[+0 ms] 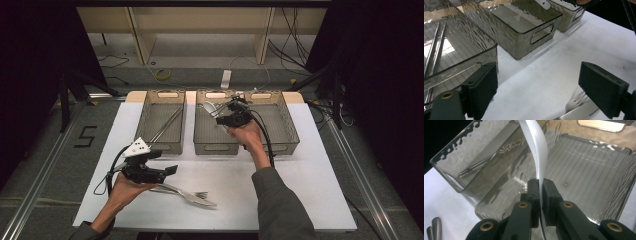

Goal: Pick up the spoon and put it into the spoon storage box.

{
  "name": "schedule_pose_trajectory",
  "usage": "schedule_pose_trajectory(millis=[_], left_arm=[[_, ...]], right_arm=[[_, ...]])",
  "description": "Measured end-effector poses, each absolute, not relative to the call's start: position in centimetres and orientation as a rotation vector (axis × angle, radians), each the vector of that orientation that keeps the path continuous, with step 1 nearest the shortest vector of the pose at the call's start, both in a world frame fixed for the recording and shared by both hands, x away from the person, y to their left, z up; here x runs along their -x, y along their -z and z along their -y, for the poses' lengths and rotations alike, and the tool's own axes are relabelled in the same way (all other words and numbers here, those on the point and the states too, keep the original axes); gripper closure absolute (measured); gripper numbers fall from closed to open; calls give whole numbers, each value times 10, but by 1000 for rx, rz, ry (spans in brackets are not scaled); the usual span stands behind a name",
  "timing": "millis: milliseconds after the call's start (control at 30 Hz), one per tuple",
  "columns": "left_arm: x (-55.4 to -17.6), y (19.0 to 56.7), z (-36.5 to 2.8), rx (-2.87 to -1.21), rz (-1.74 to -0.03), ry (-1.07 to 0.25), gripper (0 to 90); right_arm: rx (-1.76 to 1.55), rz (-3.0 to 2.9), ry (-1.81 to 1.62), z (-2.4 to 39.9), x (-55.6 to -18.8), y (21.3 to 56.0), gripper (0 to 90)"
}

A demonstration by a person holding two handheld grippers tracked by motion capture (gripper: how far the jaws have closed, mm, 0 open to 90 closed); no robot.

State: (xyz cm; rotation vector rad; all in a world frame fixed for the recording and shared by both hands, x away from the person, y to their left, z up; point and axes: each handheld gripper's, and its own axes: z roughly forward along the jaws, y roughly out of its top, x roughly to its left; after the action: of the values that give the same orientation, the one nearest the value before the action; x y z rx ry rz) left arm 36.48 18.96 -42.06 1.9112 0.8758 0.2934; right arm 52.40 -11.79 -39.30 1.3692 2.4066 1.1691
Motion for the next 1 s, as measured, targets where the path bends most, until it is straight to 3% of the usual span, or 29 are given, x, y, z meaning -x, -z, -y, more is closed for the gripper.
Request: schedule_pose_trajectory(millis=[533,600,1000], left_arm=[[-365,421,-187,-1920,-872,-289,151],[-365,421,-188,-1925,-870,-290,151],[-366,419,-190,-1920,-880,-258,151]], right_arm=[[-1410,-2445,-1142,111,-525,412,846],[-1403,-2459,-1141,110,-525,412,769],[-1250,-2487,-1180,124,-507,392,527]])
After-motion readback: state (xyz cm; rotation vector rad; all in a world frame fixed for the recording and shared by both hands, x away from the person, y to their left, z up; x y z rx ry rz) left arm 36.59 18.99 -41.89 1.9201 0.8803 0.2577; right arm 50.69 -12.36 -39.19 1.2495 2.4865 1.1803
